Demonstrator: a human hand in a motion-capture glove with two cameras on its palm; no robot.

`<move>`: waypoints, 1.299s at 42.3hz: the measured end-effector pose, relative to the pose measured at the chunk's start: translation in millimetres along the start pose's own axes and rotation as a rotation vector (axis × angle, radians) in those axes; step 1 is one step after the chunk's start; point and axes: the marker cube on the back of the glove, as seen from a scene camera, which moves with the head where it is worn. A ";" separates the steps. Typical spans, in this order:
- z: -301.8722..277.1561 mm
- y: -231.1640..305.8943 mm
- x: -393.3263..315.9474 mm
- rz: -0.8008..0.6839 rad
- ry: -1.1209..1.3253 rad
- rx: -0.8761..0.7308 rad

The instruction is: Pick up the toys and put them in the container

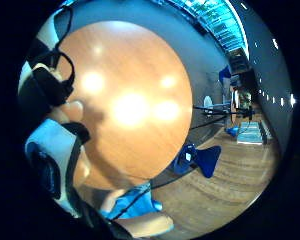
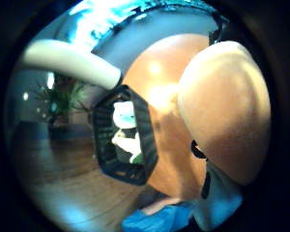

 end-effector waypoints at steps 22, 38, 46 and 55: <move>-42.0 57.1 -112.6 -0.257 -0.103 0.025; -8.7 68.1 -142.1 -0.278 -0.094 -0.174; -34.6 55.0 -111.6 -0.256 -0.024 -0.072; -43.3 49.0 -61.7 -0.133 0.088 0.012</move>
